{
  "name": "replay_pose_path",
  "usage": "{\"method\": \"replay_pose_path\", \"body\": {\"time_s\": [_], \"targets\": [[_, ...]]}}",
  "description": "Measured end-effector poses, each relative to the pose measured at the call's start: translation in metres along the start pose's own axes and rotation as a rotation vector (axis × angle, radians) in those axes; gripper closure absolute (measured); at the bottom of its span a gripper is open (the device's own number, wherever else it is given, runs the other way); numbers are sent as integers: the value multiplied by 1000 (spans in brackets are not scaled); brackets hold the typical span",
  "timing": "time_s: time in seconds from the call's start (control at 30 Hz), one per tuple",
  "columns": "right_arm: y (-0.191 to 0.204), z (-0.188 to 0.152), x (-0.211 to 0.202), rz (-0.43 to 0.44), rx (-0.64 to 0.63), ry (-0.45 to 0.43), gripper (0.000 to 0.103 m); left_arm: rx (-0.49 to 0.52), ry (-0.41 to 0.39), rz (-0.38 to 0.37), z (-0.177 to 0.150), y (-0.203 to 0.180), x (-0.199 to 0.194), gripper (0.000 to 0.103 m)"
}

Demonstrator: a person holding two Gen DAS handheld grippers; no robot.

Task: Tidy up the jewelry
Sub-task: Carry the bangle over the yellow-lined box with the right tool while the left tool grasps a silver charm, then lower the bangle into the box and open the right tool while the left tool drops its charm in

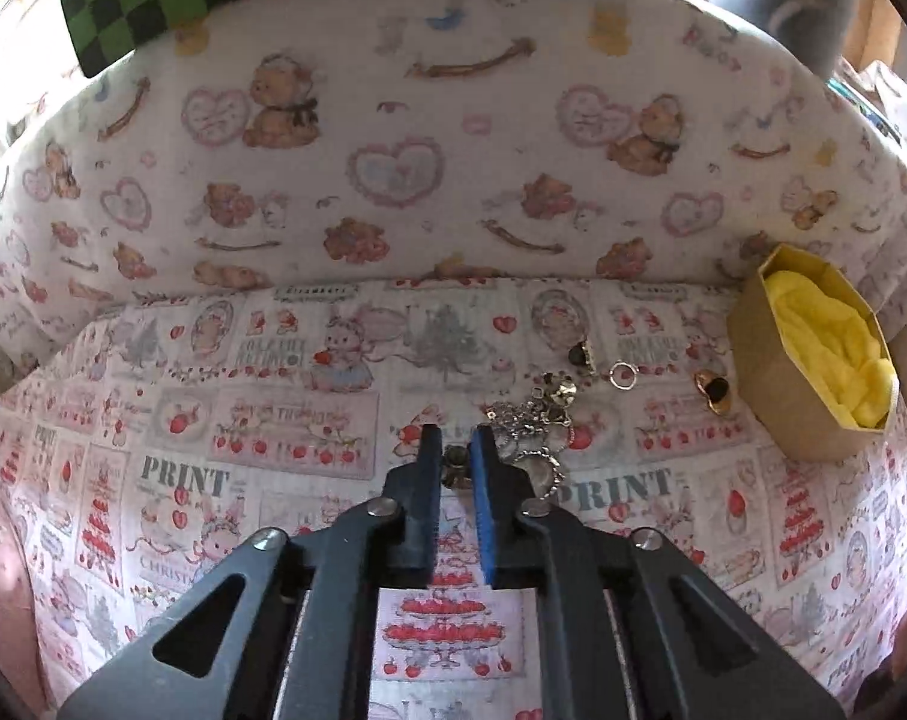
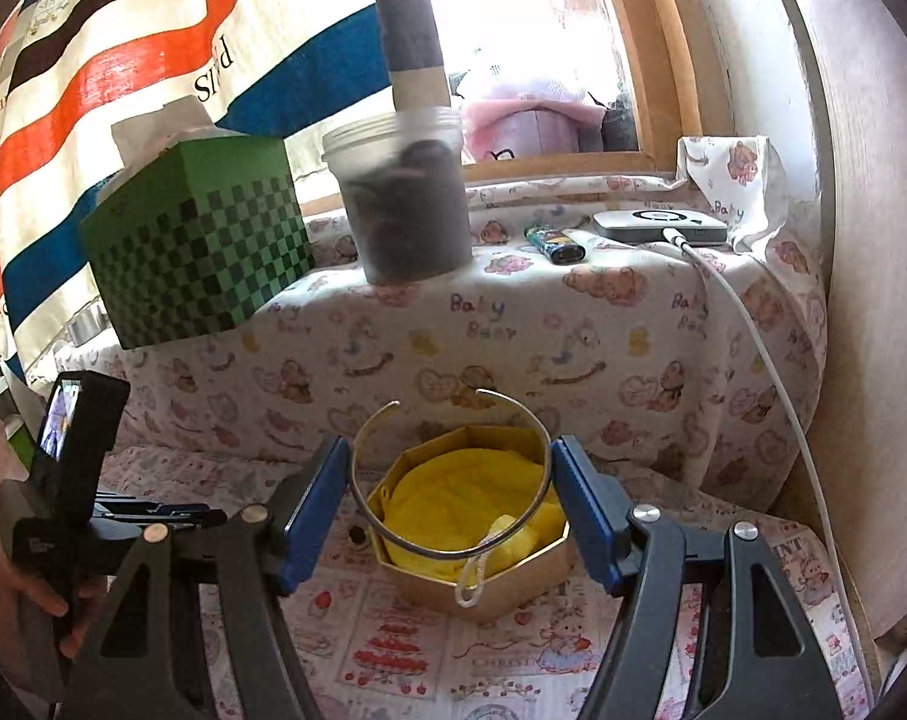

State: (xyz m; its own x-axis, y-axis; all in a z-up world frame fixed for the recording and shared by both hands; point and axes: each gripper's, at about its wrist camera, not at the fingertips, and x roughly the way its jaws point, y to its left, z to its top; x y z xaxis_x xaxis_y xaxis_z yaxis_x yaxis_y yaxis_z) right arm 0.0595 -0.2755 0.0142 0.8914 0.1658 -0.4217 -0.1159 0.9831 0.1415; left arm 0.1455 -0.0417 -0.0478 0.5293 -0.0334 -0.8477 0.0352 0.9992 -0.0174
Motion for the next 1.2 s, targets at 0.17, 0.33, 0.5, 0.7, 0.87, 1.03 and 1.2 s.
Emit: {"method": "replay_pose_path", "body": {"time_s": [0.17,0.33,0.5,0.7,0.87,1.03,1.2], "targets": [[-7,0,-1,-15,24,-16,36,-19,-18,-15,0,9,-21,94],[-17,2,-2,22,88,-9,36,14,-90,-14,0,6,-63,94],[-35,4,1,36,168,21,36,-1,-182,-67,5,-9,-98,94],[-43,0,27,141,210,81,36,-27,-189,-185,26,-38,-103,94],[-45,-4,50,204,230,150,36,-18,-180,-200,32,-60,-85,94],[-64,-4,56,252,336,171,23,-18,-111,-270,31,-67,-75,94],[-81,3,40,247,401,113,19,-24,-111,-301,33,-77,-71,94]]}}
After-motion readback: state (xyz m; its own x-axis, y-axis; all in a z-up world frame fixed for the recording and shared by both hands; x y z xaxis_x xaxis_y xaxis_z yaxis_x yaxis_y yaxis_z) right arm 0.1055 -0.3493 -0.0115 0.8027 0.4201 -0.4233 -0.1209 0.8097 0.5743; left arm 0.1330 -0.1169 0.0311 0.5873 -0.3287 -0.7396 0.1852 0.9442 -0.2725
